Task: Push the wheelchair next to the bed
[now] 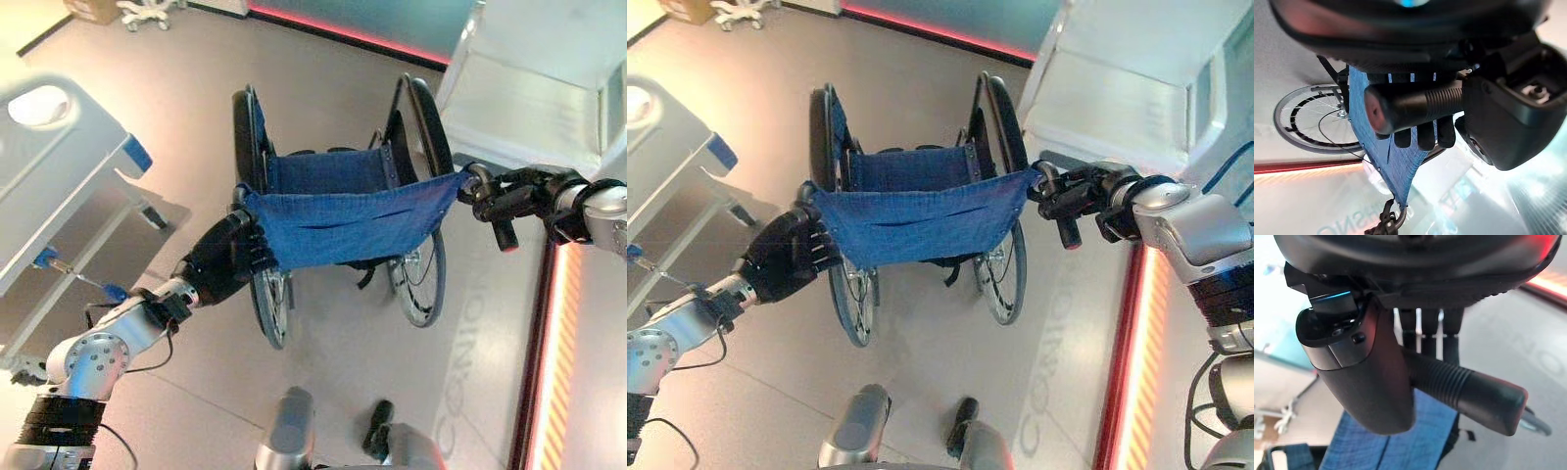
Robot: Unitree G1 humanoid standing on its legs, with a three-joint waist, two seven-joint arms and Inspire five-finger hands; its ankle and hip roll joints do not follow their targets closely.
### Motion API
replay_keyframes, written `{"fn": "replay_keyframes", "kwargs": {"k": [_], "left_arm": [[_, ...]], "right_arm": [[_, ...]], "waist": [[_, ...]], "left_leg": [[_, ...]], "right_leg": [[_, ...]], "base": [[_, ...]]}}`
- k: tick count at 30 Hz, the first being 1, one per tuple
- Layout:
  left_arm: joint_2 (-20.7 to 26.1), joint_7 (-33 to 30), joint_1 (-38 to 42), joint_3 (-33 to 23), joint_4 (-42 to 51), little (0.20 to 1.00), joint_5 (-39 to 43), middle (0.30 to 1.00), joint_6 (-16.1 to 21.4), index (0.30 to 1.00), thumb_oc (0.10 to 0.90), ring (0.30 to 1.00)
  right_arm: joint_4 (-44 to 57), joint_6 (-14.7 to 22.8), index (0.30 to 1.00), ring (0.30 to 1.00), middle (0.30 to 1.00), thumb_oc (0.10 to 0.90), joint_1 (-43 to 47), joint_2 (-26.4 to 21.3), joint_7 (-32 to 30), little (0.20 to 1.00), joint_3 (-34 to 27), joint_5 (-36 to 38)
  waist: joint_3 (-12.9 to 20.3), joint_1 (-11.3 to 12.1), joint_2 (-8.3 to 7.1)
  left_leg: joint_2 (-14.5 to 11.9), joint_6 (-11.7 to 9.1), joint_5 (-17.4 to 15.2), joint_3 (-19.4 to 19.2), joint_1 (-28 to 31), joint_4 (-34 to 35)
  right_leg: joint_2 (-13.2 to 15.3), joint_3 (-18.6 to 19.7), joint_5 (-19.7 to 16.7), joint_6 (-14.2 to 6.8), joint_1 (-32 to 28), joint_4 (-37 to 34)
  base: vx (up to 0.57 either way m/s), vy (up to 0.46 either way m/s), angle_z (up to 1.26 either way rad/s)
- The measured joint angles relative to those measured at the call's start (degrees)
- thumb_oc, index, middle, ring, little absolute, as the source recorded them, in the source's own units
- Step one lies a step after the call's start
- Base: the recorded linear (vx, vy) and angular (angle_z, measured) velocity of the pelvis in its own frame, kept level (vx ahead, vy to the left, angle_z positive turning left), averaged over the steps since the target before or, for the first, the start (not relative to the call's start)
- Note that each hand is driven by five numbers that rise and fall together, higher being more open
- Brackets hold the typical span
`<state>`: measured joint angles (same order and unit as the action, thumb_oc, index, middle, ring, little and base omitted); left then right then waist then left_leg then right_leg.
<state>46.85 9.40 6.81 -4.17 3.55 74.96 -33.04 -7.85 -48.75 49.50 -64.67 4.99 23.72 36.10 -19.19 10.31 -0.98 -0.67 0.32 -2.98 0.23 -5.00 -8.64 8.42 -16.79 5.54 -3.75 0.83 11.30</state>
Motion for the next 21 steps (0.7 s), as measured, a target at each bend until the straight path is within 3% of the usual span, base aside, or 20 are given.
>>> {"fn": "replay_keyframes", "kwargs": {"k": [1, 2, 4, 6, 7, 8, 9, 11, 12, 14, 15, 16, 17, 18, 20, 21], "left_arm": [[0.22, -0.03, 0.19, 0.97, 0.00, 0.300, 0.00, 0.300, 0.01, 0.300, 0.400, 0.300], [0.44, 0.12, 0.50, 1.92, -0.12, 0.300, 0.01, 0.300, 0.02, 0.300, 0.400, 0.300], [0.36, 0.81, 1.11, 2.63, -0.17, 0.300, 0.00, 0.300, 0.52, 0.300, 0.400, 0.300], [-2.11, 0.80, 2.10, 2.80, -1.14, 0.300, -1.35, 0.300, 2.26, 0.300, 0.400, 0.300], [-2.49, 0.54, 2.65, 2.74, -2.21, 0.300, -2.93, 0.300, 3.07, 0.300, 0.400, 0.300], [-2.46, 0.41, 2.78, 2.67, -2.64, 0.300, -3.27, 0.300, 3.57, 0.300, 0.400, 0.300], [-2.55, 0.38, 2.83, 1.78, -3.15, 0.300, -3.58, 0.300, 3.71, 0.300, 0.400, 0.300], [-1.29, 0.82, 2.70, 1.52, -3.01, 0.300, -3.89, 0.300, 3.57, 0.300, 0.400, 0.300], [0.02, 1.43, 1.98, 1.51, -2.95, 0.300, -3.81, 0.300, 3.28, 0.300, 0.400, 0.300], [1.83, 2.45, 0.08, 1.45, -2.80, 0.300, -3.78, 0.300, 2.40, 0.300, 0.400, 0.300], [2.98, 2.76, -0.54, 1.37, -3.00, 0.300, -3.78, 0.300, 1.60, 0.300, 0.400, 0.300], [3.41, 4.00, -0.60, 0.83, -3.20, 0.300, -3.15, 0.300, 1.26, 0.300, 0.400, 0.300], [3.67, 4.03, -0.59, 0.83, -3.17, 0.300, -3.15, 0.300, 1.13, 0.300, 0.400, 0.300], [4.03, 3.61, -0.58, 0.82, -3.22, 0.300, -3.17, 0.300, 0.85, 0.300, 0.400, 0.300], [4.49, 3.39, -0.36, 0.15, -3.64, 0.300, -3.17, 0.300, 0.80, 0.300, 0.400, 0.300], [4.77, 3.23, 0.32, -0.26, -4.19, 0.300, -3.17, 0.300, 0.80, 0.300, 0.400, 0.300]], "right_arm": [[-0.20, 0.03, 0.300, 0.300, 0.300, 0.400, 0.04, 0.16, -0.70, 0.300, 0.05, -0.21], [-1.05, 0.14, 0.300, 0.300, 0.300, 0.400, -0.04, 1.27, -1.44, 0.300, 0.17, -1.67], [-2.92, 0.13, 0.300, 0.300, 0.300, 0.400, 0.04, 2.25, -1.63, 0.300, 0.19, -2.51], [-5.05, 0.15, 0.300, 0.300, 0.300, 0.400, 0.19, 4.39, -1.98, 0.300, 0.15, -4.55], [-6.42, 0.20, 0.300, 0.300, 0.300, 0.400, 0.59, 6.32, -2.87, 0.300, 0.21, -4.72], [-6.91, 0.21, 0.300, 0.300, 0.300, 0.400, 1.06, 7.16, -3.28, 0.300, 0.27, -4.75], [-7.68, 0.19, 0.300, 0.300, 0.300, 0.400, 2.26, 7.99, -3.60, 0.300, 1.23, -4.77], [-7.93, 0.15, 0.300, 0.300, 0.300, 0.400, 2.08, 8.40, -3.10, 0.300, 1.74, -4.26], [-7.73, 0.23, 0.300, 0.300, 0.300, 0.400, 1.47, 8.83, -2.54, 0.300, 1.58, -4.26], [-5.80, 0.42, 0.300, 0.300, 0.300, 0.400, -0.80, 8.96, -1.94, 0.300, 1.38, -4.12], [-4.59, 0.42, 0.300, 0.300, 0.300, 0.400, -1.68, 8.80, -1.32, 0.300, 1.38, -3.99], [-4.15, 0.56, 0.300, 0.300, 0.300, 0.400, -1.72, 8.42, -1.07, 0.300, 1.35, -3.55], [-4.18, 0.62, 0.300, 0.300, 0.300, 0.400, -1.76, 8.37, -1.07, 0.300, 1.35, -3.54], [-4.04, 0.79, 0.300, 0.300, 0.300, 0.400, -1.78, 8.35, -1.01, 0.300, 1.25, -3.48], [-3.57, 2.37, 0.300, 0.300, 0.300, 0.400, -1.87, 8.37, -0.87, 0.300, 0.94, -3.46], [-3.27, 3.70, 0.300, 0.300, 0.300, 0.400, -1.82, 8.38, -0.85, 0.300, 0.59, -3.49]], "waist": [[0.25, -0.41, 1.27], [0.05, -0.22, 1.19], [0.24, 0.09, -0.38], [0.14, 0.88, -1.68], [0.15, 2.34, -2.74], [0.07, 3.31, -2.93], [-0.08, 4.16, -3.21], [0.01, 5.40, -3.04], [0.07, 5.82, -2.84], [1.01, 7.76, -3.50], [2.09, 8.07, -4.72], [2.07, 7.40, -4.87], [2.10, 6.93, -4.98], [2.01, 6.68, -5.30], [2.05, 6.67, -5.38], [1.99, 6.64, -5.31]], "left_leg": [[0.20, 2.28, 5.95, -0.76, 2.21, 6.06], [0.32, 1.56, 7.77, -0.41, 4.76, 9.01], [1.63, 1.32, 7.00, -0.61, 5.67, 9.30], [1.76, -0.59, 4.56, -3.06, 5.66, 6.42], [1.56, -2.45, 1.77, -4.85, 4.36, 1.39], [1.20, -2.69, -0.11, -5.47, 1.96, -3.96], [0.38, -4.78, -3.70, -6.30, -4.29, -12.81], [0.14, -3.27, -2.41, -6.82, -6.58, -7.18], [0.43, -1.21, -1.03, -6.73, -7.81, -5.63], [1.15, 0.58, -0.42, -7.15, -7.48, -8.16], [1.92, 3.22, 1.04, -7.95, -6.80, -7.68], [2.32, 4.62, 1.21, -7.13, -5.90, -7.04], [2.72, 4.79, 1.63, -7.04, -4.88, -6.03], [3.57, 5.18, 1.78, -6.67, -2.81, -4.25], [4.12, 5.64, 2.62, -6.91, -0.32, -0.88], [4.16, 5.64, 2.62, -6.75, 0.71, 0.59]], "right_leg": [[-0.75, -0.16, 0.33, -0.05, -0.14, 1.25], [-0.49, -0.10, 0.79, -0.34, 0.10, 3.72], [-1.62, -0.70, 0.59, -1.07, -2.69, -3.59], [-3.88, -0.62, -1.80, 0.79, -8.61, -12.75], [-4.24, 0.82, -3.21, 0.83, -11.25, -16.56], [-4.17, 1.99, -2.74, 1.50, -11.53, -16.50], [-4.83, 4.63, -2.02, 0.92, -12.30, -16.42], [-6.29, 5.55, 0.62, 1.62, -14.54, -16.25], [-6.84, 5.92, 3.07, 1.71, -15.57, -14.36], [-5.78, 6.64, 8.02, 1.14, -15.09, -8.94], [-4.88, 6.11, 11.44, -2.66, -13.21, -1.33], [-3.73, 5.42, 14.14, -6.84, -7.80, 14.36], [-3.42, 5.30, 13.40, -7.89, -5.98, 19.37], [-2.73, 5.91, 11.73, -10.65, -2.98, 26.12], [-2.41, 6.38, 12.09, -9.95, -0.29, 27.56], [-2.62, 6.27, 13.61, -7.16, 1.36, 24.86]], "base": [[0.39, 0.058, 0.33], [0.49, 0.047, 0.23], [0.52, 0.049, 0.26], [0.52, 0.071, 0.10], [0.39, 0.067, -0.24], [0.52, 0.099, -0.32], [0.40, 0.091, -0.21], [0.62, 0.166, -0.27], [0.58, 0.182, -0.42], [0.48, 0.169, -0.64], [0.48, 0.135, -0.28], [0.32, 0.069, 0.14], [0.42, 0.064, 0.37], [0.35, 0.031, 0.23], [0.33, -0.002, 0.10], [0.37, -0.019, 0.07]]}}
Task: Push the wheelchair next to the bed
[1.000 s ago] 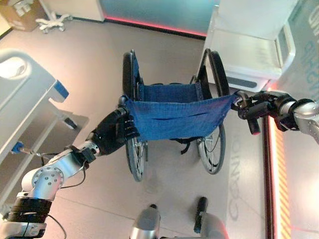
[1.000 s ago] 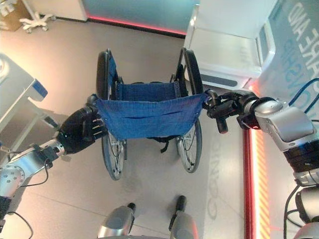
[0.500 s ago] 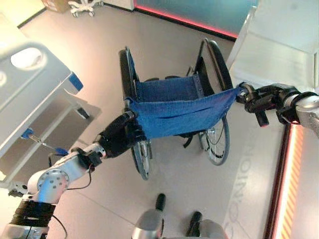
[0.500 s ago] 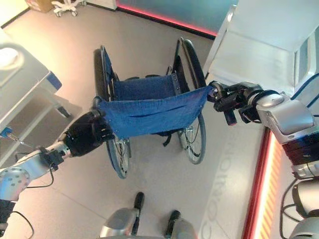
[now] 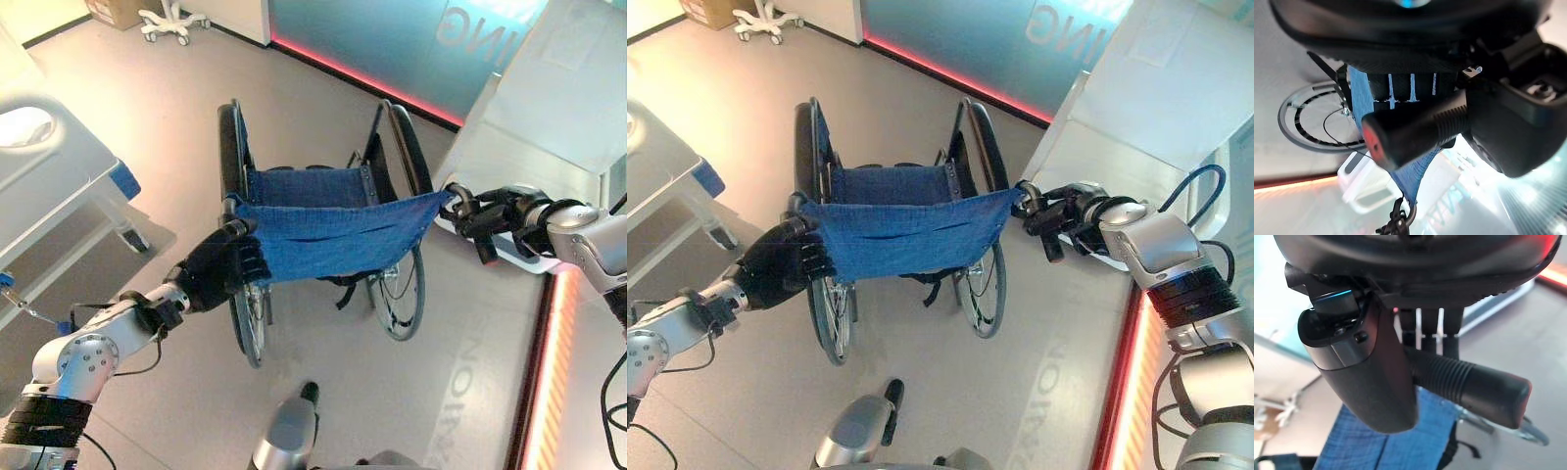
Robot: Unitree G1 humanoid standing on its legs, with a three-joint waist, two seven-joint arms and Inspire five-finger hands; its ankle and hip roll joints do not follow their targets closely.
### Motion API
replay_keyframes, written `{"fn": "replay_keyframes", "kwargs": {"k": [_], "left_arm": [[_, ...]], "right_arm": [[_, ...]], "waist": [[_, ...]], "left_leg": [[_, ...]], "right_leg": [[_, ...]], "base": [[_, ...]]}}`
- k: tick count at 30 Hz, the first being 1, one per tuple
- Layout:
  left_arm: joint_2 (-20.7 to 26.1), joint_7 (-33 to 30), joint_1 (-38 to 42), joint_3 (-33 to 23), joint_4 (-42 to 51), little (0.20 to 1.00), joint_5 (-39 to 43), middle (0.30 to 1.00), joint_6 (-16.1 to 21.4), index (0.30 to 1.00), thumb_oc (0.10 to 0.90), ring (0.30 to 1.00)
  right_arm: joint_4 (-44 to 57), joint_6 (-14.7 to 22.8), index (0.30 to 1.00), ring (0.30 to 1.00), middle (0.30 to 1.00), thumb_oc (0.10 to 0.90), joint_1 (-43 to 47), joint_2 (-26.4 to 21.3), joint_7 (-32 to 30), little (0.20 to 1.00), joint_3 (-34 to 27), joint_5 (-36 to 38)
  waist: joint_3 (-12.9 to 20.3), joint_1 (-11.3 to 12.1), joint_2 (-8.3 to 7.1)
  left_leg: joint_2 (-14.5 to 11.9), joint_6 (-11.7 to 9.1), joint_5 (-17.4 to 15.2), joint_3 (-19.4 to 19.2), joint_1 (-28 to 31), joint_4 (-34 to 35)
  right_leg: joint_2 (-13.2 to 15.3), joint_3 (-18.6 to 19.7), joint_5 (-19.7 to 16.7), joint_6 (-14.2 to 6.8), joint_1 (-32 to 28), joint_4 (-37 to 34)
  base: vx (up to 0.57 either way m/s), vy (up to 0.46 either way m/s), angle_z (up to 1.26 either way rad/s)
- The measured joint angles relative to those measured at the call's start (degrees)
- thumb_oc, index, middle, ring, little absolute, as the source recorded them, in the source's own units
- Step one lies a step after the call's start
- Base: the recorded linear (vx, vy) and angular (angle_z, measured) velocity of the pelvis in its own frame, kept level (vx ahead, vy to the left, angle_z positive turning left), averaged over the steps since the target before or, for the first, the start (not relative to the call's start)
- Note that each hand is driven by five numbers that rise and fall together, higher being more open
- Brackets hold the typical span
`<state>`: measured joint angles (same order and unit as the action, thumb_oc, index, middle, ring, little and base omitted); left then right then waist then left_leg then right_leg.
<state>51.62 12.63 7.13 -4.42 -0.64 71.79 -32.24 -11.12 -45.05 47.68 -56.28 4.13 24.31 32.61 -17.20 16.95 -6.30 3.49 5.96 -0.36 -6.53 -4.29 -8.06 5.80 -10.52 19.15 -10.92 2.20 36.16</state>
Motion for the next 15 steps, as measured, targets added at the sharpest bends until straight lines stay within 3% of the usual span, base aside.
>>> {"fn": "replay_keyframes", "kwargs": {"k": [1, 2, 3, 4, 5, 7, 8, 9, 10, 11, 13, 15], "left_arm": [[0.04, -0.18, 1.12, -0.06, -1.12, 0.300, 0.46, 0.300, 0.00, 0.300, 0.400, 0.300], [-0.04, -0.36, 1.70, -0.06, -1.78, 0.300, 0.94, 0.300, 0.00, 0.300, 0.400, 0.300], [0.00, -0.80, 2.47, -0.06, -2.37, 0.300, 1.00, 0.300, 0.00, 0.300, 0.400, 0.300], [0.13, -0.99, 2.55, -0.05, -2.36, 0.300, 1.11, 0.300, 0.00, 0.300, 0.400, 0.300], [0.40, -0.93, 2.09, -0.12, -1.56, 0.300, 1.58, 0.300, 0.10, 0.300, 0.400, 0.300], [0.32, -1.33, 0.10, -0.38, 0.24, 0.300, 3.08, 0.300, 1.35, 0.300, 0.400, 0.300], [0.17, -1.15, -0.18, -0.59, 1.22, 0.300, 3.26, 0.300, 1.98, 0.300, 0.400, 0.300], [0.28, -0.80, -0.01, -0.79, 1.86, 0.300, 3.20, 0.300, 2.01, 0.300, 0.400, 0.300], [-0.28, -0.81, -0.04, -0.82, 1.85, 0.300, 3.11, 0.300, 2.00, 0.300, 0.400, 0.300], [-2.65, -0.88, 0.07, -1.01, 1.70, 0.300, 3.11, 0.300, 2.09, 0.300, 0.400, 0.300], [-3.08, -0.27, 0.10, -0.99, 1.60, 0.300, 2.67, 0.300, 1.64, 0.300, 0.400, 0.300], [-3.16, 1.01, 0.14, -0.93, 0.15, 0.300, 2.63, 0.300, 1.49, 0.300, 0.400, 0.300]], "right_arm": [[0.23, 1.03, 0.300, 0.300, 0.300, 0.400, 0.05, 0.00, 0.01, 0.300, -0.77, -0.03], [0.22, 1.44, 0.300, 0.300, 0.300, 0.400, 0.34, 0.00, 0.03, 0.300, -0.92, -0.08], [0.22, 1.91, 0.300, 0.300, 0.300, 0.400, 0.82, 0.05, 0.03, 0.300, -0.91, -0.19], [0.16, 2.02, 0.300, 0.300, 0.300, 0.400, 0.76, 0.12, 0.02, 0.300, -0.87, -0.25], [-0.31, 1.98, 0.300, 0.300, 0.300, 0.400, -0.05, 0.07, 0.04, 0.300, -0.69, -0.22], [-0.88, 1.95, 0.300, 0.300, 0.300, 0.400, -0.50, -0.31, 0.57, 0.300, -0.74, -0.18], [-0.41, 2.41, 0.300, 0.300, 0.300, 0.400, -0.05, -1.46, 1.21, 0.300, -1.06, -0.17], [0.09, 3.08, 0.300, 0.300, 0.300, 0.400, 0.85, -1.99, 1.49, 0.300, -1.99, -0.26], [0.68, 3.39, 0.300, 0.300, 0.300, 0.400, 0.90, -2.16, 1.38, 0.300, -2.24, -0.28], [2.21, 3.27, 0.300, 0.300, 0.300, 0.400, 0.87, -2.72, 1.15, 0.300, -3.69, -0.38], [5.05, 1.05, 0.300, 0.300, 0.300, 0.400, 0.92, -4.05, 0.44, 0.300, -3.59, 0.05], [5.53, -1.55, 0.300, 0.300, 0.300, 0.400, 1.05, -4.49, 0.25, 0.300, -2.97, 1.76]], "waist": [[-0.34, 0.01, 0.54], [-0.59, 0.05, 0.92], [-1.12, 0.13, 1.24], [-1.46, -0.28, 1.33], [-2.11, -0.22, 1.21], [-2.30, -0.38, 0.60], [-2.40, -0.65, 1.50], [-3.21, -1.50, 2.79], [-3.32, -2.48, 2.92], [-4.52, -4.32, 5.14], [-5.28, -5.97, 6.31], [-5.27, -6.68, 6.18]], "left_leg": [[-0.17, 0.00, -0.02, 0.47, 0.17, -0.06], [-0.19, 0.08, -0.08, 0.83, 0.17, -0.45], [0.25, -0.08, -0.42, 1.24, 0.12, -2.01], [0.56, -0.76, -1.01, 1.64, -0.16, -3.99], [0.33, -3.55, -2.87, 1.75, -0.38, -8.62], [-0.02, -5.94, -4.68, 1.71, -0.55, -10.16], [-0.90, -4.76, -5.11, 2.52, 1.13, -6.42], [-0.80, -1.64, -6.75, 5.15, 2.88, -4.08], [-0.12, -0.54, -7.59, 6.86, 2.95, -3.67], [-0.13, -0.70, -7.33, 8.66, 3.91, -3.62], [-0.44, -1.01, -8.05, 11.27, 6.10, -3.47], [-0.90, -2.87, -9.46, 12.04, 8.25, -4.29]], "right_leg": [[-0.41, 0.27, 2.28, 4.48, 1.14, -5.82], [-0.35, 0.35, 2.84, 5.97, 1.79, -9.61], [0.03, 0.35, -0.59, 8.94, 2.10, -18.85], [0.29, 0.30, -8.34, 9.11, 0.65, -23.07], [0.23, 0.44, -11.86, 6.93, -3.77, -27.53], [0.38, -0.05, -11.74, 6.83, -7.40, -30.72], [0.37, -0.07, -9.01, 5.50, -4.85, -25.19], [1.72, -0.24, -5.21, 4.57, 1.01, -14.75], [2.73, -0.39, -4.78, 4.88, 2.90, -13.10], [3.97, 0.83, -4.51, 5.32, 6.69, -10.89], [4.29, 1.08, -6.78, 2.97, 8.45, -16.25], [2.91, 0.73, -11.75, 4.27, 7.85, -23.22]], "base": [[0.38, -0.011, 0.08], [0.31, 0.014, 0.15], [0.28, 0.019, 0.32], [0.36, 0.004, 0.64], [0.36, -0.027, 0.56], [0.44, -0.131, 0.36], [0.63, -0.272, 0.17], [0.52, -0.239, 0.08], [0.62, -0.292, 0.31], [0.55, -0.222, 0.57], [0.62, -0.197, 0.64], [0.60, -0.125, 0.66]]}}
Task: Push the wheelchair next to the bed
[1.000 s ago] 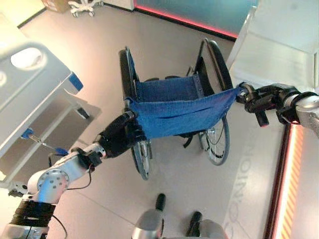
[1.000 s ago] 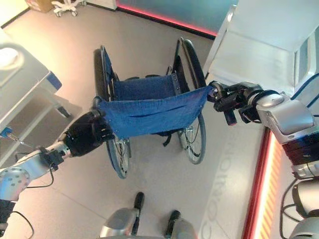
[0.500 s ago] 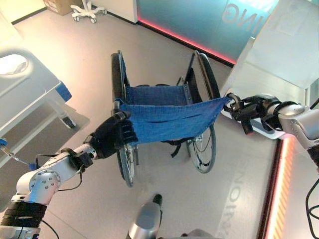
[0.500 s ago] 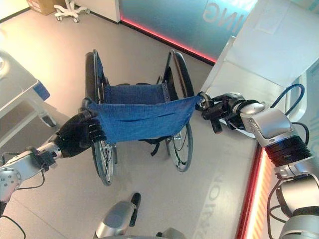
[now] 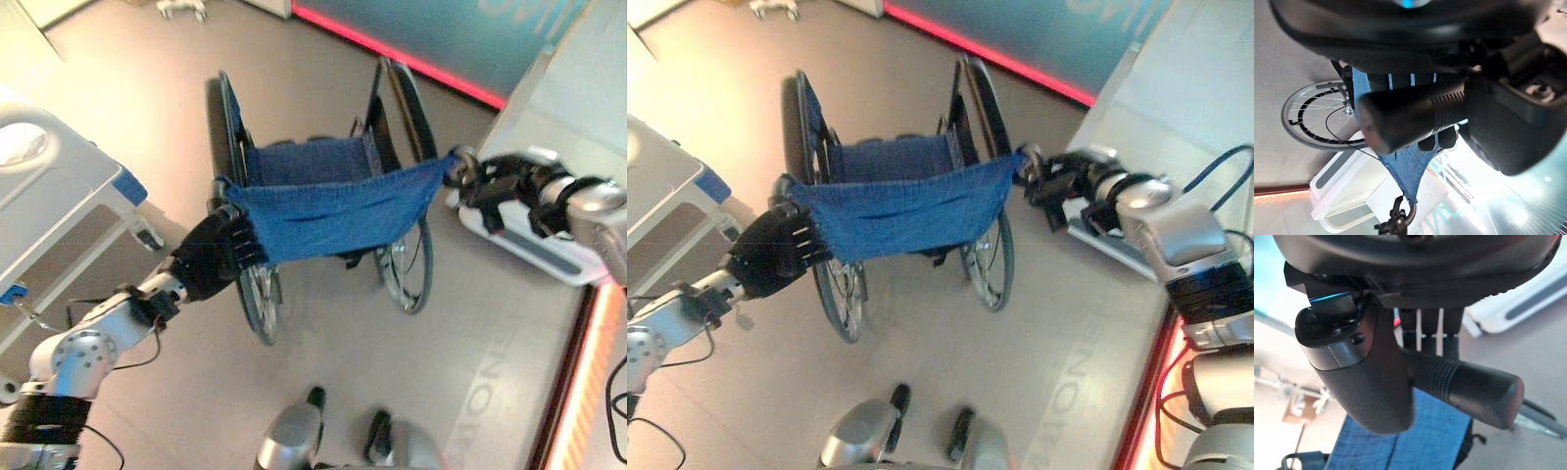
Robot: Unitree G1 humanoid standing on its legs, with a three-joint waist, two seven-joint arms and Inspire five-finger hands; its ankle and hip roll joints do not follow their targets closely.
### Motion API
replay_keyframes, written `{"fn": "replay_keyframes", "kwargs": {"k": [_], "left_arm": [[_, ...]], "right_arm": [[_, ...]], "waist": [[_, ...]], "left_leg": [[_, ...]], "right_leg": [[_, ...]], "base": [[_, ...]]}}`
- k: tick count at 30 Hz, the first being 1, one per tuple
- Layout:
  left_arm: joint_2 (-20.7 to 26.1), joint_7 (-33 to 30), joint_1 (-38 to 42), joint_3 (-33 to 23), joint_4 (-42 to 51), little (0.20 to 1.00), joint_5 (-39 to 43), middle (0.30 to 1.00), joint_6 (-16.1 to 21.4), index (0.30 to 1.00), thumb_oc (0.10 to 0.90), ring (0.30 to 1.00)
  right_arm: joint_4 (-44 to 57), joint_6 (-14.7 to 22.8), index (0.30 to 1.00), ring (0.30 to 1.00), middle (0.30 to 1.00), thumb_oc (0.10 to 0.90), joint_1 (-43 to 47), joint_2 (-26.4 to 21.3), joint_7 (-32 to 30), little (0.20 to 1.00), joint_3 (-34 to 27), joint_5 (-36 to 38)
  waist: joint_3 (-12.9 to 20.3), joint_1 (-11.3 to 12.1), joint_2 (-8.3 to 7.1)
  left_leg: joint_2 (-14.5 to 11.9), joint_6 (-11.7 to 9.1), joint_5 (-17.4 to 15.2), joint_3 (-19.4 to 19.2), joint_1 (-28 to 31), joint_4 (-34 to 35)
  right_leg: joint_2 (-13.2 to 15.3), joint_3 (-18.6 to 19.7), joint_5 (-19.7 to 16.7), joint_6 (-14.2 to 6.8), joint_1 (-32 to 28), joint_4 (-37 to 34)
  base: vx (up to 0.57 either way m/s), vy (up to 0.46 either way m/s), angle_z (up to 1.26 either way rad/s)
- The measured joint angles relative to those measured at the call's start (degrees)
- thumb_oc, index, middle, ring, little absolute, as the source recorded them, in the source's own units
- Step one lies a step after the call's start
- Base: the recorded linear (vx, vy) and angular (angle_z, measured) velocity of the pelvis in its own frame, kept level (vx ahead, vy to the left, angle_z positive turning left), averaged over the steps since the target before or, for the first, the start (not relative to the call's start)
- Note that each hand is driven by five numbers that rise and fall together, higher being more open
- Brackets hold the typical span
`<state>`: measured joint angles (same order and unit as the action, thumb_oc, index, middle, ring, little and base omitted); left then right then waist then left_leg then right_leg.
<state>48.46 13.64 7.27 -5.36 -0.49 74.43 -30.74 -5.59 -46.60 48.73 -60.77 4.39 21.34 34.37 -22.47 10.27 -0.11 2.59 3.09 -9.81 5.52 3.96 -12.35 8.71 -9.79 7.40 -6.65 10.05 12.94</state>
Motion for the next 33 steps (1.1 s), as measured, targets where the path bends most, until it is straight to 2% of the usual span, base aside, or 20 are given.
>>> {"fn": "replay_keyframes", "kwargs": {"k": [2, 5, 8, 10, 11, 12, 13, 14, 15, 17, 18, 19, 20, 23, 25, 26, 28, 30, 32, 33], "left_arm": [[-0.06, -1.70, 0.38, 0.08, -0.60, 0.300, -0.12, 0.300, 0.01, 0.300, 0.400, 0.300], [-0.61, -2.83, 0.33, 0.25, -0.12, 0.300, -0.02, 0.300, 0.01, 0.300, 0.400, 0.300], [-0.44, -2.75, 0.61, 0.14, 0.07, 0.300, 0.03, 0.300, 0.00, 0.300, 0.400, 0.300], [-0.39, -2.74, 2.54, 0.56, 0.12, 0.300, 0.04, 0.300, -0.99, 0.300, 0.400, 0.300], [-0.36, -2.72, 4.19, 1.29, 0.16, 0.300, 0.07, 0.300, -1.62, 0.300, 0.400, 0.300], [-0.24, -2.72, 5.38, 2.72, 0.08, 0.300, 0.10, 0.300, -1.70, 0.300, 0.400, 0.300], [-0.24, -2.41, 6.21, 3.60, -0.30, 0.300, 0.15, 0.300, -1.78, 0.300, 0.400, 0.300], [0.09, -1.14, 8.15, 5.85, -3.07, 0.300, 0.13, 0.300, -1.98, 0.300, 0.400, 0.300], [0.03, -0.56, 8.14, 6.45, -3.64, 0.300, 0.03, 0.300, -1.90, 0.300, 0.400, 0.300], [-0.44, 0.48, 8.08, 6.46, -4.58, 0.300, -0.53, 0.300, -0.72, 0.300, 0.400, 0.300], [-0.86, 0.46, 8.19, 6.46, -4.85, 0.300, -1.90, 0.300, 0.55, 0.300, 0.400, 0.300], [-0.45, 0.46, 8.32, 6.37, -4.79, 0.300, -2.40, 0.300, 0.88, 0.300, 0.400, 0.300], [-0.56, 0.41, 7.62, 5.42, -3.96, 0.300, -2.73, 0.300, 1.42, 0.300, 0.400, 0.300], [-0.15, 0.69, 4.87, 3.27, -1.95, 0.300, -2.64, 0.300, 1.33, 0.300, 0.400, 0.300], [0.31, 1.36, 3.13, 2.82, -0.66, 0.300, -1.93, 0.300, -0.03, 0.300, 0.400, 0.300], [0.50, 1.80, 2.88, 2.75, -0.66, 0.300, -1.83, 0.300, -1.10, 0.300, 0.400, 0.300], [1.85, 1.99, 3.51, 2.64, -1.24, 0.300, -1.87, 0.300, -1.53, 0.300, 0.400, 0.300], [2.54, 2.47, 6.35, 2.87, -3.78, 0.300, -1.97, 0.300, -2.34, 0.300, 0.400, 0.300], [3.60, 1.87, 8.80, 2.92, -5.20, 0.300, -1.98, 0.300, -2.89, 0.300, 0.400, 0.300], [4.14, 1.43, 9.24, 2.92, -5.40, 0.300, -1.98, 0.300, -2.91, 0.300, 0.400, 0.300]], "right_arm": [[-0.18, -1.69, 0.300, 0.300, 0.300, 0.400, 0.11, 0.07, -0.13, 0.300, 2.09, 1.41], [-0.72, -2.20, 0.300, 0.300, 0.300, 0.400, 0.00, 0.05, 0.15, 0.300, 2.10, 2.08], [-1.21, -1.15, 0.300, 0.300, 0.300, 0.400, 2.08, -0.06, 0.56, 0.300, 2.08, 2.02], [-1.93, -1.12, 0.300, 0.300, 0.300, 0.400, 3.47, -1.17, 1.15, 0.300, 2.03, 1.93], [-2.58, -1.25, 0.300, 0.300, 0.300, 0.400, 4.34, -2.23, 1.36, 0.300, 2.06, 1.92], [-3.95, -1.16, 0.300, 0.300, 0.300, 0.400, 4.81, -2.29, 1.49, 0.300, 2.05, 1.89], [-4.75, -1.07, 0.300, 0.300, 0.300, 0.400, 5.23, -2.32, 1.33, 0.300, 2.10, 1.77], [-6.04, -0.55, 0.300, 0.300, 0.300, 0.400, 4.74, -1.21, 0.53, 0.300, 2.60, 0.64], [-5.94, -1.12, 0.300, 0.300, 0.300, 0.400, 4.72, -0.79, 0.44, 0.300, 3.32, -0.31], [-7.15, -1.26, 0.300, 0.300, 0.300, 0.400, 4.66, 0.49, 0.44, 0.300, 3.35, -0.59], [-8.67, -1.41, 0.300, 0.300, 0.300, 0.400, 4.54, 2.15, 0.35, 0.300, 3.73, -0.76], [-8.94, -1.45, 0.300, 0.300, 0.300, 0.400, 4.55, 2.68, 0.35, 0.300, 3.77, -0.84], [-8.74, -1.53, 0.300, 0.300, 0.300, 0.400, 4.62, 2.79, 0.46, 0.300, 3.74, -0.80], [-8.56, -1.37, 0.300, 0.300, 0.300, 0.400, 3.99, 3.80, 0.69, 0.300, 3.54, -0.79], [-6.90, -1.30, 0.300, 0.300, 0.300, 0.400, 1.66, 3.62, 0.80, 0.300, 2.54, -1.42], [-5.81, -1.31, 0.300, 0.300, 0.300, 0.400, 0.34, 3.33, 1.16, 0.300, 1.91, -1.96], [-5.39, -0.69, 0.300, 0.300, 0.300, 0.400, 0.40, 3.26, 1.27, 0.300, 1.55, -1.93], [-4.69, -0.51, 0.300, 0.300, 0.300, 0.400, 0.43, 3.03, 1.28, 0.300, 0.65, -1.70], [-4.69, 0.65, 0.300, 0.300, 0.300, 0.400, 0.39, 3.03, 1.29, 0.300, -0.08, -0.96], [-4.70, 1.44, 0.300, 0.300, 0.300, 0.400, 0.37, 3.03, 1.29, 0.300, -0.12, -0.51]], "waist": [[-0.17, -0.83, -3.18], [0.10, 0.33, -3.06], [0.79, 0.55, -2.32], [0.83, 0.69, -2.89], [0.90, 0.49, -3.36], [0.88, -0.28, -1.92], [0.41, -0.55, -0.31], [-0.47, -1.52, 0.24], [0.20, -1.20, -0.25], [0.24, 0.21, -1.97], [0.34, 1.41, -4.04], [0.61, 2.21, -5.42], [0.97, 4.00, -5.36], [0.97, 5.66, -5.08], [1.01, 6.20, -4.66], [1.19, 7.02, -4.84], [1.20, 6.95, -4.81], [1.15, 5.69, -5.17], [1.10, 5.08, -5.23], [1.09, 5.05, -5.25]], "left_leg": [[1.63, -6.21, -3.71, -3.60, -3.68, -15.47], [-0.45, -11.49, -0.69, -6.69, -9.10, -29.80], [-1.95, -13.61, 1.21, -5.64, -11.58, -33.42], [-1.38, -8.81, -1.63, -5.77, -14.55, -30.29], [-0.47, -5.56, -1.56, -5.93, -12.30, -13.49], [-1.15, -2.87, 4.88, -5.76, -7.41, 4.92], [-2.14, 0.01, 11.62, -5.90, -4.98, 10.07], [-2.13, -0.24, 12.53, -5.69, -0.38, 13.57], [-1.73, -0.27, 12.53, -6.15, 1.33, 15.52], [-1.01, -3.45, 10.18, -7.61, 1.16, 12.36], [-0.94, -8.32, 6.54, -9.10, -3.42, 0.38], [-0.93, -9.05, 3.24, -9.78, -10.07, -10.56], [-2.92, -8.05, 2.97, -10.08, -11.88, -7.82], [-7.00, -7.77, 8.83, -10.43, -12.66, 4.46], [-6.77, -6.65, 11.77, -10.78, -11.18, 3.49], [-5.76, -3.24, 10.48, -12.59, -10.04, 2.59], [-4.83, -1.01, 9.41, -14.61, -8.52, 2.20], [-3.64, -0.26, 8.30, -16.12, -7.51, 2.24], [-3.36, 0.36, 7.92, -16.67, -5.12, 4.45], [-3.37, 0.36, 7.92, -16.72, -4.27, 5.65]], "right_leg": [[-1.21, 1.11, -5.92, 3.30, -2.54, -1.24], [-2.84, 0.68, -2.32, 4.25, -3.68, 2.52], [-3.54, -1.75, -0.60, 6.00, -3.97, 4.13], [-2.92, -1.66, -0.73, 5.79, -5.35, 1.15], [-2.38, -2.13, -1.02, 5.32, -5.71, 0.14], [-3.04, -3.26, -0.60, 5.30, -5.62, 2.86], [-3.74, -3.79, -0.04, 5.18, -5.14, 6.99], [-2.97, -4.00, 1.63, 3.56, -2.83, 15.41], [-2.69, -4.19, 1.67, 2.96, -3.44, 12.31], [-2.98, -5.40, -1.78, 7.73, -5.53, 4.38], [-4.13, -4.63, -5.42, 9.57, -11.16, -7.00], [-4.44, -0.67, -5.36, 10.41, -14.58, -13.09], [-5.60, 2.66, -5.81, 6.87, -16.28, -15.82], [-6.99, 6.31, -3.30, 4.57, -20.44, -16.61], [-5.84, 6.89, 1.32, 3.83, -21.60, -13.09], [-4.51, 5.64, 3.57, 2.98, -21.78, -8.93], [-2.33, -0.91, 7.96, -1.29, -15.31, 11.10], [-0.80, -1.11, 6.81, -4.67, -9.46, 26.16], [-0.88, 0.55, 3.93, -7.59, -6.56, 30.44], [-0.99, 1.49, 4.60, -6.56, -5.65, 31.48]], "base": [[0.53, -0.099, 1.09], [0.45, -0.059, 0.35], [0.44, -0.027, 0.12], [0.40, 0.044, 0.48], [0.53, 0.075, 0.60], [0.61, 0.086, 0.47], [0.59, 0.075, 0.49], [0.59, 0.073, 0.43], [0.54, 0.063, 0.37], [0.43, 0.067, -0.06], [0.55, 0.133, -0.08], [0.84, 0.242, -0.27], [0.59, 0.195, -0.33], [0.61, 0.207, -0.53], [0.49, 0.184, -0.30], [0.36, 0.159, -0.25], [0.46, 0.200, -0.11], [0.40, 0.147, 0.33], [0.40, 0.086, 0.32], [0.43, 0.026, 0.03]]}}
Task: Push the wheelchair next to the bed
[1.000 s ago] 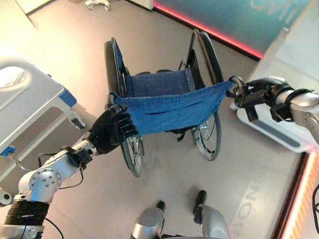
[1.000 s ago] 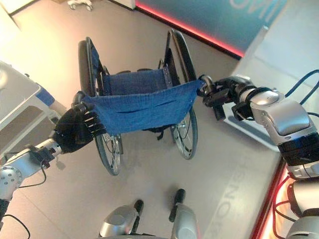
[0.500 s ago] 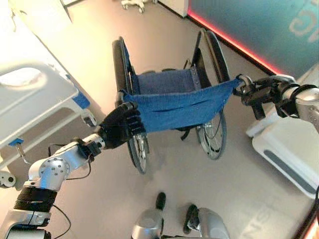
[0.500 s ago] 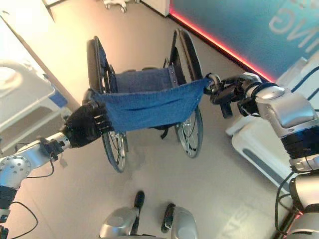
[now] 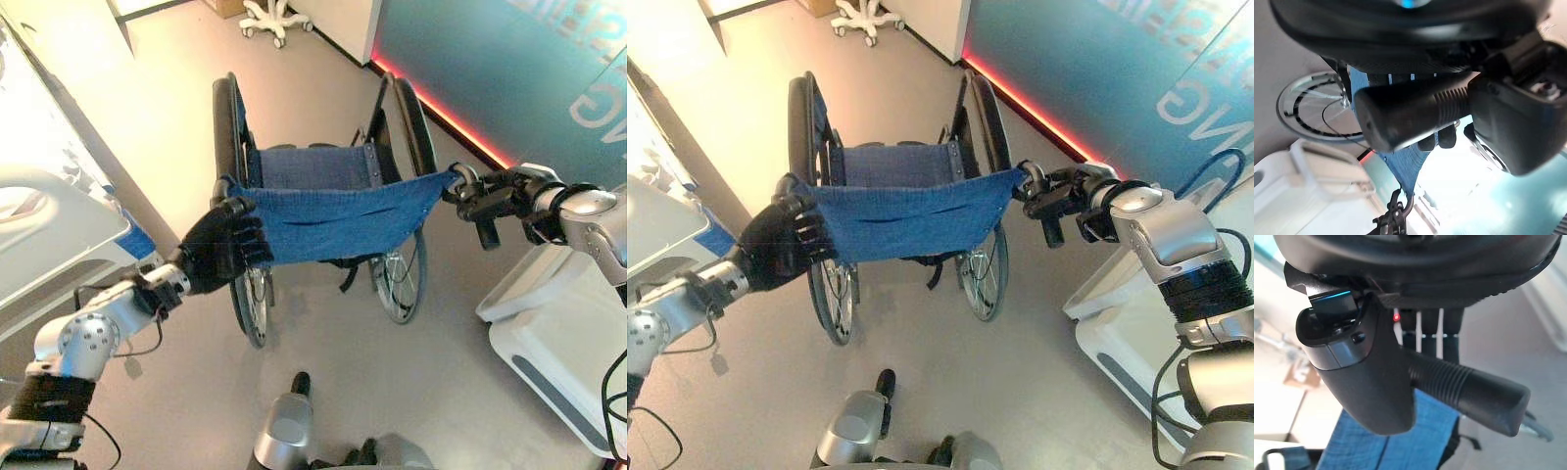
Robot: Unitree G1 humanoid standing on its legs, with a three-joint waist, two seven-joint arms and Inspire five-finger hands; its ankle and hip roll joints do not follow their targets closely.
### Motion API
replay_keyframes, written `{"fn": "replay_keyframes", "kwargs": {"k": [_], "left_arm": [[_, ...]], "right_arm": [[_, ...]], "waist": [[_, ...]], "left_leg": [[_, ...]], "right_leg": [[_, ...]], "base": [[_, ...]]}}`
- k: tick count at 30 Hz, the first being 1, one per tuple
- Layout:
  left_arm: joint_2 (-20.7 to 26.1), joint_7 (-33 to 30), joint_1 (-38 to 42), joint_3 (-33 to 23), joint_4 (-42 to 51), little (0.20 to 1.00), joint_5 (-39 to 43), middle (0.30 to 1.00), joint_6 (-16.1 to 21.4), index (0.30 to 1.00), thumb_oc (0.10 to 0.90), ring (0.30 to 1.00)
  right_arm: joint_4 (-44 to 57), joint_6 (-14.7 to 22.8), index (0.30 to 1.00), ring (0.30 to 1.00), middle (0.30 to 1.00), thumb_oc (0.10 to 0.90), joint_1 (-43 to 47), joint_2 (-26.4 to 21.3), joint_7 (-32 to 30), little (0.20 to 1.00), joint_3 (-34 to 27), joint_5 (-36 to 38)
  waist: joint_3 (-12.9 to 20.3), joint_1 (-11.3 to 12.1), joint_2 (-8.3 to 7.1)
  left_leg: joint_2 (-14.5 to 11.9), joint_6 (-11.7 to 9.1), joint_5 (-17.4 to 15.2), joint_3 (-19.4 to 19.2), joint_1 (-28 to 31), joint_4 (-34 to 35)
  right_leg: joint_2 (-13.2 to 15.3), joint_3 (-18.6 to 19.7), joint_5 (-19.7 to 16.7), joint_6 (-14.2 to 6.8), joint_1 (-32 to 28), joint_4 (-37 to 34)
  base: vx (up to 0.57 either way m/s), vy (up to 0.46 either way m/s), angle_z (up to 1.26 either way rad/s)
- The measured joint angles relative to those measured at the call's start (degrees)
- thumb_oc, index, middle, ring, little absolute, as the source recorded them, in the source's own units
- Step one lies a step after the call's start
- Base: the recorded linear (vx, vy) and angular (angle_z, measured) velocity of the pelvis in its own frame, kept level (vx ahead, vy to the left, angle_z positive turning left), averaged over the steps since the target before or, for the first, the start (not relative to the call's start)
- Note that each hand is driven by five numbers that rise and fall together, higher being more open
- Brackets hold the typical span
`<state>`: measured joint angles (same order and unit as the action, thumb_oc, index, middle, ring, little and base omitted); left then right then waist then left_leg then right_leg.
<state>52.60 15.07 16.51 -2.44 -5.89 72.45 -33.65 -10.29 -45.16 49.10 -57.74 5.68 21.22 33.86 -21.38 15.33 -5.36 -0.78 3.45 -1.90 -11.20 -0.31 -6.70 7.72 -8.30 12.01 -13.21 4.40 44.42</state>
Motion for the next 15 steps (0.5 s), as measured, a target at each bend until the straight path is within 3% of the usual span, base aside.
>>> {"fn": "replay_keyframes", "kwargs": {"k": [1, 2, 3, 4, 5, 6, 7, 8, 9, 10, 11, 12, 13, 15], "left_arm": [[0.13, 0.00, 1.29, -0.02, -1.54, 0.300, 0.06, 0.300, 0.00, 0.300, 0.400, 0.300], [0.15, -0.01, 2.35, -0.02, -2.89, 0.300, 0.18, 0.300, 0.01, 0.300, 0.400, 0.300], [0.20, 0.00, 2.91, -0.08, -3.65, 0.300, 0.28, 0.300, 0.03, 0.300, 0.400, 0.300], [1.33, -0.19, 3.36, -0.07, -4.40, 0.300, 0.31, 0.300, 0.02, 0.300, 0.400, 0.300], [1.65, -0.29, 3.14, -0.16, -4.37, 0.300, 0.32, 0.300, 0.10, 0.300, 0.400, 0.300], [1.97, -0.40, 1.94, -0.19, -3.46, 0.300, 0.47, 0.300, 0.20, 0.300, 0.400, 0.300], [2.45, -0.41, 0.25, -0.29, -1.54, 0.300, 1.37, 0.300, 0.96, 0.300, 0.400, 0.300], [2.32, -0.43, -0.48, -0.29, -0.57, 0.300, 2.20, 0.300, 1.86, 0.300, 0.400, 0.300], [2.41, -0.32, -0.78, -0.38, 1.33, 0.300, 2.81, 0.300, 2.30, 0.300, 0.400, 0.300], [2.11, -0.14, -0.89, -0.58, 1.53, 0.300, 2.87, 0.300, 2.42, 0.300, 0.400, 0.300], [0.30, -0.07, -1.33, -0.85, 2.21, 0.300, 4.25, 0.300, 2.81, 0.300, 0.400, 0.300], [-0.71, -0.65, -1.34, -0.76, 1.95, 0.300, 4.27, 0.300, 2.85, 0.300, 0.400, 0.300], [-0.67, -1.04, -1.40, -0.60, 1.77, 0.300, 4.12, 0.300, 2.75, 0.300, 0.400, 0.300], [-0.77, -1.96, -1.39, -0.59, 0.92, 0.300, 3.11, 0.300, 2.62, 0.300, 0.400, 0.300]], "right_arm": [[0.12, 1.25, 0.300, 0.300, 0.300, 0.400, -0.05, 0.01, 0.00, 0.300, -0.14, 0.24], [0.41, 1.89, 0.300, 0.300, 0.300, 0.400, -0.22, 0.05, 0.00, 0.300, -0.22, 0.35], [0.61, 1.89, 0.300, 0.300, 0.300, 0.400, 0.05, 0.05, 0.02, 0.300, -0.21, 0.39], [0.60, 1.88, 0.300, 0.300, 0.300, 0.400, 0.06, 0.72, 0.03, 0.300, -0.03, 0.44], [0.46, 1.85, 0.300, 0.300, 0.300, 0.400, -0.01, 1.00, 0.07, 0.300, 0.03, 0.44], [0.27, 1.65, 0.300, 0.300, 0.300, 0.400, -1.29, 1.52, 0.17, 0.300, 0.06, 0.36], [0.27, 1.57, 0.300, 0.300, 0.300, 0.400, -1.58, 0.77, 1.13, 0.300, -0.06, 0.36], [0.32, 1.78, 0.300, 0.300, 0.300, 0.400, -1.48, -0.08, 1.93, 0.300, -0.39, 0.35], [0.18, 2.84, 0.300, 0.300, 0.300, 0.400, -0.62, -1.44, 3.17, 0.300, -1.20, 0.24], [-0.25, 3.47, 0.300, 0.300, 0.300, 0.400, -0.14, -1.21, 3.07, 0.300, -1.15, -0.05], [-0.71, 4.47, 0.300, 0.300, 0.300, 0.400, 1.32, -1.01, 2.22, 0.300, -1.31, -0.32], [-0.56, 4.53, 0.300, 0.300, 0.300, 0.400, 1.51, -1.02, 1.61, 0.300, -2.21, -0.34], [-0.32, 4.05, 0.300, 0.300, 0.300, 0.400, 1.73, -1.04, 1.46, 0.300, -2.25, -0.31], [0.77, 0.26, 0.300, 0.300, 0.300, 0.400, 2.47, -0.98, 0.80, 0.300, -0.27, 0.14]], "waist": [[-0.07, -0.07, 0.12], [-0.07, -0.08, 0.11], [-0.16, 0.12, -0.09], [-1.00, 0.59, -1.73], [-1.62, 0.21, -1.84], [-1.53, -0.21, -2.21], [-0.97, 0.44, -2.77], [-0.87, 0.37, -2.39], [-0.98, -0.21, -1.17], [-1.31, -0.20, -1.01], [-1.97, -0.68, 0.35], [-2.97, -1.73, 2.04], [-3.39, -2.02, 2.80], [-3.70, -3.19, 3.21]], "left_leg": [[-0.03, 0.00, 0.00, 0.01, 1.31, 1.11], [-0.11, 0.00, 0.00, 0.45, 1.76, 0.92], [-0.01, -0.07, -0.05, 0.96, 1.77, 0.21], [0.98, -1.84, -1.17, 1.70, 1.25, -4.39], [1.10, -4.12, -3.11, 2.52, 0.33, -9.11], [0.05, -6.10, -6.36, 4.68, -3.93, -18.95], [0.21, -6.31, -6.02, 6.33, -4.27, -14.84], [0.68, -6.10, -5.52, 6.89, -3.65, -9.63], [0.13, -1.70, -0.58, 7.48, -1.81, -1.10], [-0.04, -1.56, -0.74, 7.14, -1.23, -0.61], [0.79, -0.55, -2.10, 7.21, -0.77, -1.31], [1.64, 0.24, -2.85, 7.66, 0.96, -1.40], [1.86, 0.30, -3.67, 7.90, 1.94, -1.79], [0.98, -0.44, -7.43, 6.24, 4.65, -4.78]], "right_leg": [[0.00, 0.49, 1.79, 3.19, 1.88, -1.03], [0.05, 0.04, 3.84, 6.89, 2.86, -8.91], [-0.10, -0.36, 4.00, 8.27, 3.12, -15.69], [0.01, -0.77, -4.08, 12.64, 0.72, -32.82], [-0.58, -0.41, -10.84, 10.58, -1.10, -36.90], [-1.05, -1.04, -11.60, 9.98, -5.60, -40.52], [-1.23, 1.78, -11.15, 9.40, -6.27, -42.20], [-1.73, 2.73, -10.89, 9.08, -6.28, -42.39], [-2.65, 3.37, -9.59, 7.30, -6.11, -41.76], [-2.14, 3.82, -7.77, 5.96, -3.20, -37.43], [1.57, 3.01, -3.02, 4.91, 4.53, -25.87], [4.31, 3.06, -3.74, 4.57, 7.45, -25.77], [5.26, 3.00, -4.67, 4.07, 8.09, -26.92], [4.93, -0.54, -9.41, 5.34, 7.62, -31.66]], "base": [[0.42, -0.015, 0.06], [0.39, -0.045, 0.07], [0.37, -0.054, 0.14], [0.35, -0.025, 0.27], [0.42, -0.003, 0.64], [0.38, -0.001, 0.48], [0.38, -0.037, 0.26], [0.46, -0.135, -0.09], [0.48, -0.177, -0.13], [0.59, -0.261, -0.32], [0.55, -0.275, -0.21], [0.56, -0.277, -0.02], [0.65, -0.253, 0.37], [0.64, -0.195, 0.70]]}}
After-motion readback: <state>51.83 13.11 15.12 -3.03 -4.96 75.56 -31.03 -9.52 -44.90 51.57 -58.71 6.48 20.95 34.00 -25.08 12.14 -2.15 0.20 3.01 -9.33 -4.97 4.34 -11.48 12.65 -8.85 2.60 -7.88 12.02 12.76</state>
